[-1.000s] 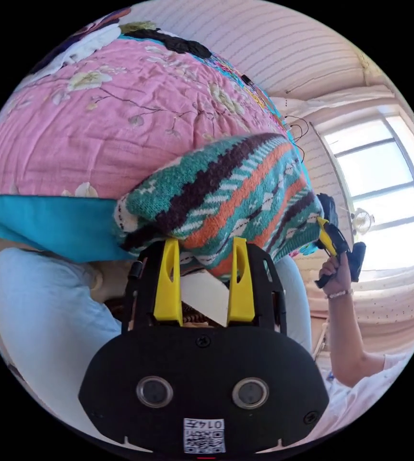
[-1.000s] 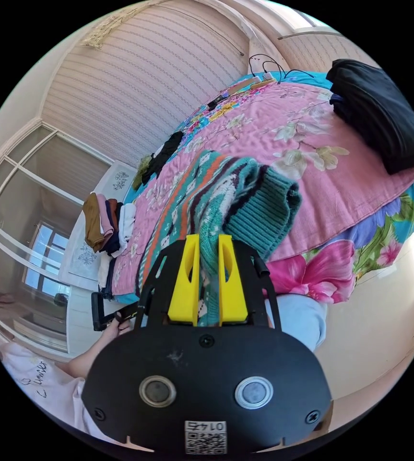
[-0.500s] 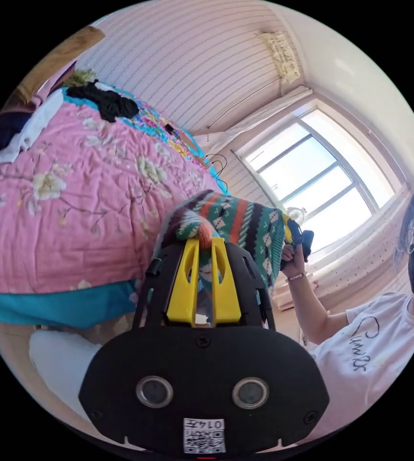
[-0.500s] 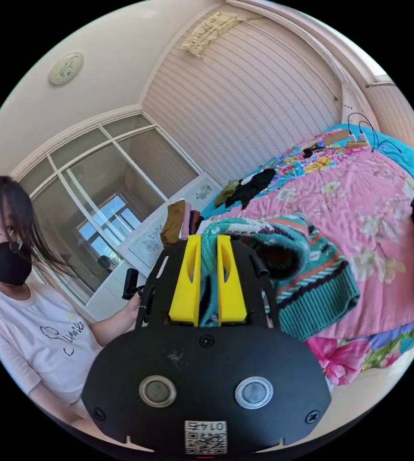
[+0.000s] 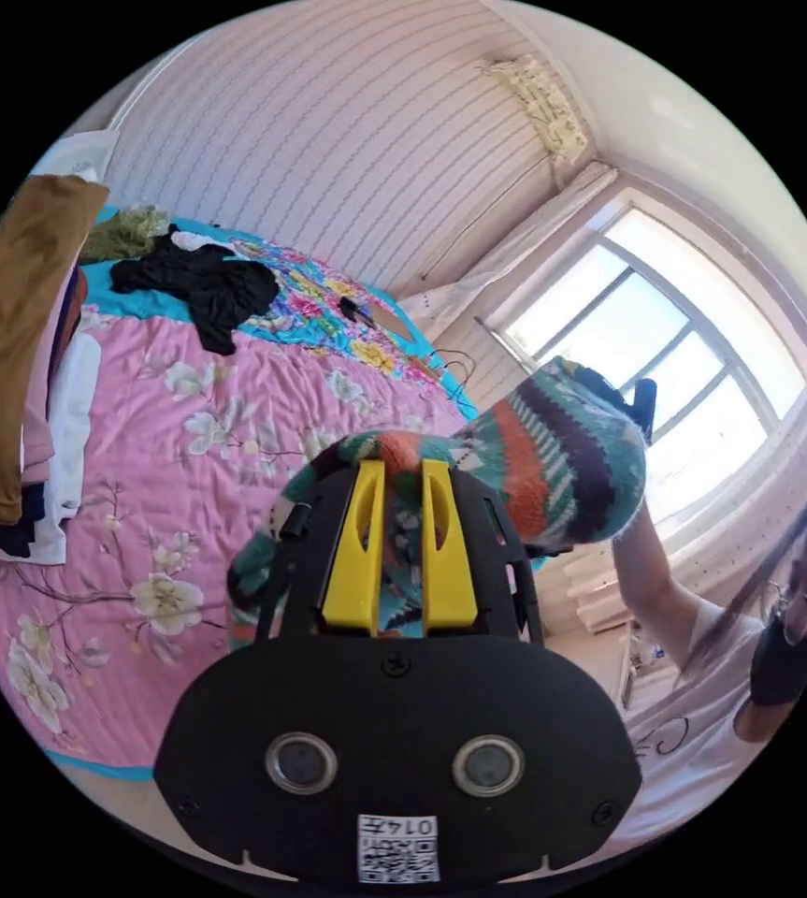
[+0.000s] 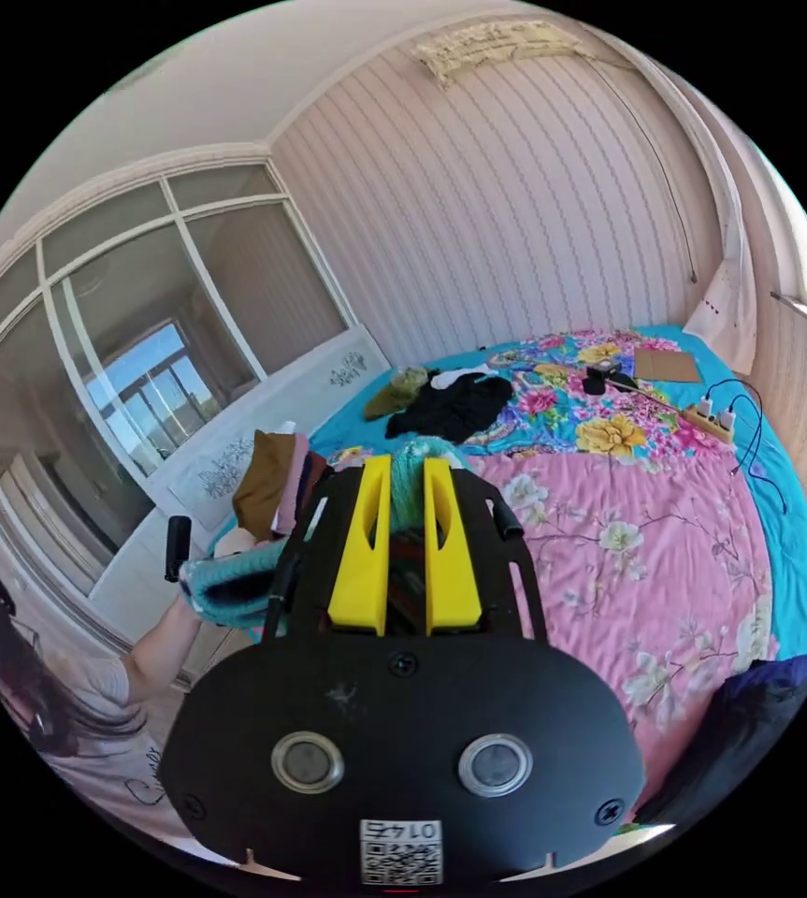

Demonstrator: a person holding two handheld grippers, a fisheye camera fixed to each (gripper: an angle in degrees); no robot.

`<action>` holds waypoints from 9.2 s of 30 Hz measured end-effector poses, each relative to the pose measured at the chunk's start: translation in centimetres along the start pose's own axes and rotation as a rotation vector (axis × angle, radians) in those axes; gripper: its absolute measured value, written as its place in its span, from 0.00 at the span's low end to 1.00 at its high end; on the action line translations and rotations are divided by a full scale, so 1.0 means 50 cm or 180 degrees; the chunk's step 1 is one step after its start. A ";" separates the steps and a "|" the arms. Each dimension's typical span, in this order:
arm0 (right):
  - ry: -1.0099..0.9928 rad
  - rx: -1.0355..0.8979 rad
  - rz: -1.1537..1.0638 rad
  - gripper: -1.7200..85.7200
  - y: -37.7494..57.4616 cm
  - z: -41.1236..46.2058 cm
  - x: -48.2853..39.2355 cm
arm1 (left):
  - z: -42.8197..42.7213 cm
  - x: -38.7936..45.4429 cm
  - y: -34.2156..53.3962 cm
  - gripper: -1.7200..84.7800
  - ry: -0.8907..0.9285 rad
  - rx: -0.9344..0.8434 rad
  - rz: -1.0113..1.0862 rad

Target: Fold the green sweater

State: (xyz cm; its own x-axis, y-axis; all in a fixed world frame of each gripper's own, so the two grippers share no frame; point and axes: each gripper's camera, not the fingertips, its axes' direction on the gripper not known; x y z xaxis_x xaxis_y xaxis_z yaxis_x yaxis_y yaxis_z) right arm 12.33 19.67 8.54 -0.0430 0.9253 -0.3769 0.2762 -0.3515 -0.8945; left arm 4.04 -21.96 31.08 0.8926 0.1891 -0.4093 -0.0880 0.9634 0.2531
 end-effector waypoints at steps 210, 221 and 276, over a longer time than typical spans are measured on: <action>0.0662 -0.2295 0.1461 0.05 0.751 0.189 0.084 | -0.236 -0.234 0.593 0.03 -0.1027 -0.0701 -0.0675; 0.0008 -0.2280 -0.0315 0.05 0.574 0.503 -0.235 | -0.434 -0.362 0.663 0.09 -0.1577 0.0774 -0.1333; 0.0144 0.0038 0.0475 0.02 0.580 0.200 -0.011 | 0.152 0.367 0.344 0.01 0.0355 0.0700 0.1423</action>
State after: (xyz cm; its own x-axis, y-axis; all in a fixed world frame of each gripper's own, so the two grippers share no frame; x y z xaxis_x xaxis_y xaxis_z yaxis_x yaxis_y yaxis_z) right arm 10.76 7.52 -19.60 0.0410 0.8680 -0.4949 0.2648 -0.4870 -0.8323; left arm 22.29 -3.36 34.57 0.7351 0.6045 -0.3069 -0.3448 0.7232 0.5985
